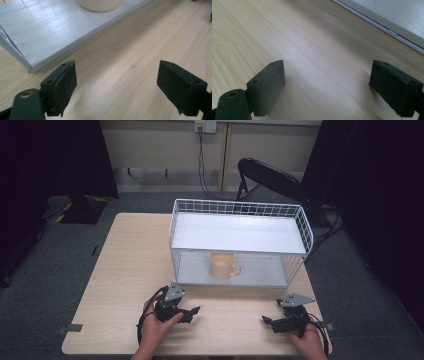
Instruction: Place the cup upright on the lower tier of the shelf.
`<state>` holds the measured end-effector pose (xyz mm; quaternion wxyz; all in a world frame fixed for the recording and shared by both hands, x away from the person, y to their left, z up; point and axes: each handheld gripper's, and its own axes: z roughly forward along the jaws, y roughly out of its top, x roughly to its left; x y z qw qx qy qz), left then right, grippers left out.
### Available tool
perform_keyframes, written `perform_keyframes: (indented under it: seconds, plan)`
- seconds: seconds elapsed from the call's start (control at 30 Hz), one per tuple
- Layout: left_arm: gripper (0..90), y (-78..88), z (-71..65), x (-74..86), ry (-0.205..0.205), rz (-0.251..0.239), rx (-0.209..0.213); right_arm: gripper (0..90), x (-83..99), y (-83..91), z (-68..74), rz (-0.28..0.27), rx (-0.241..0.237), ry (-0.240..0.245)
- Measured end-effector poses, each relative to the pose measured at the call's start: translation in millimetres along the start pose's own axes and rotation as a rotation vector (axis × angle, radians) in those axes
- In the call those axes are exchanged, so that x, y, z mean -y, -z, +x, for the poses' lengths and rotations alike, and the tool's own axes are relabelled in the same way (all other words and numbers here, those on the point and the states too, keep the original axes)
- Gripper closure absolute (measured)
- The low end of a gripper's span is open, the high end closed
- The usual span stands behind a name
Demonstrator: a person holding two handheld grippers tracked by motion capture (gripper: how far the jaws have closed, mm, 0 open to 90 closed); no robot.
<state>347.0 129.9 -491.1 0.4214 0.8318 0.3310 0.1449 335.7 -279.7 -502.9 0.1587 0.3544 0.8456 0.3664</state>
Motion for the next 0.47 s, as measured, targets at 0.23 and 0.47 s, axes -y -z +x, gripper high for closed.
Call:
perform_keyframes:
  seconds: [0.23, 0.47]
  plan:
    - [16.1, -0.7, 0.0, 7.9, -0.020, 0.018, -0.018, 12.4, 0.0, 0.0, 0.0, 0.000, 0.000, 0.000]
    - [16.4, -5.6, -2.0, 10.9, -0.034, 0.056, -0.019, 12.4, 0.0, 0.1, 0.0, 0.000, -0.001, -0.002]
